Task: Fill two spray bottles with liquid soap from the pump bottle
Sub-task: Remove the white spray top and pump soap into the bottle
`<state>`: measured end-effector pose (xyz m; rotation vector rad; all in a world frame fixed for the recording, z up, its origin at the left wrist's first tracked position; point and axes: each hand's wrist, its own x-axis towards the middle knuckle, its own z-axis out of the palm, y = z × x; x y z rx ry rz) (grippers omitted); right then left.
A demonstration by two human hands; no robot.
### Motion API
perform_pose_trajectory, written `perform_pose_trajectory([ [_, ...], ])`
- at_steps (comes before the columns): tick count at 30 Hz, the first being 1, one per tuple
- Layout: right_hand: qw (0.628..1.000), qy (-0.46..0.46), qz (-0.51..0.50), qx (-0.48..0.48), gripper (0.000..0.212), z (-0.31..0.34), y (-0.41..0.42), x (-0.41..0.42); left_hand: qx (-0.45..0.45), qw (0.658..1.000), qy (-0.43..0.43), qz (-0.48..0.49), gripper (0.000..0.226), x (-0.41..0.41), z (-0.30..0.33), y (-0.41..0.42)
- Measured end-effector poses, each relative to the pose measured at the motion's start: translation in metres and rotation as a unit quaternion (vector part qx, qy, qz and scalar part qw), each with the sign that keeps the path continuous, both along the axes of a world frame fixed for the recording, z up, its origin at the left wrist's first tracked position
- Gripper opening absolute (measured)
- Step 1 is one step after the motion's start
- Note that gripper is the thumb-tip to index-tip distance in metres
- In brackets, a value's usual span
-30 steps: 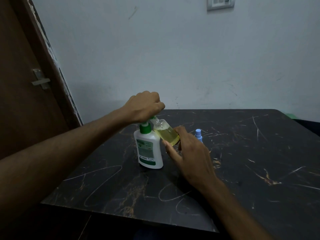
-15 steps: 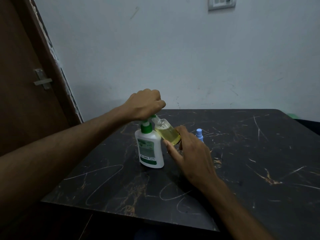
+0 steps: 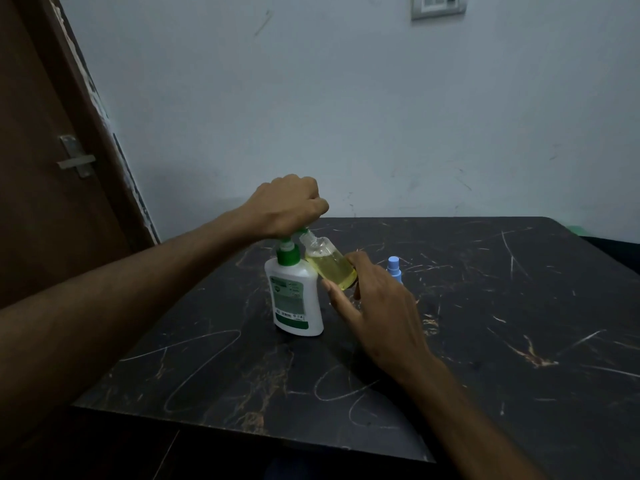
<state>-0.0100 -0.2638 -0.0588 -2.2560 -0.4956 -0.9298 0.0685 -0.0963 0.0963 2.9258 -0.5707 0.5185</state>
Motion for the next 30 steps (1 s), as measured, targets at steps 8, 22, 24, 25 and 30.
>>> perform_pose_trajectory([
  [8,1.0,0.004,0.002,-0.004,0.033,-0.0002,0.0003,0.0004,-0.007,1.0,0.008,0.001,0.034,0.0011,-0.0039,0.0023],
  [22,1.0,0.008,0.002,-0.005,0.036,0.0007,0.0,-0.0001,-0.014,1.0,0.015,-0.007,0.031,0.0009,-0.0008,0.0003],
  [24,1.0,0.008,0.001,-0.005,0.036,0.0005,0.0001,0.0008,-0.014,1.0,0.021,-0.006,0.031,0.0026,-0.0024,-0.0001],
  [25,1.0,0.007,0.001,-0.003,0.036,0.0007,0.0003,0.0005,-0.014,1.0,0.024,-0.003,0.03,0.0033,-0.0046,0.0004],
  [30,1.0,0.004,0.002,0.0,0.04,0.003,0.0006,-0.0023,-0.008,1.0,0.016,0.003,0.032,0.0023,-0.0072,0.0031],
])
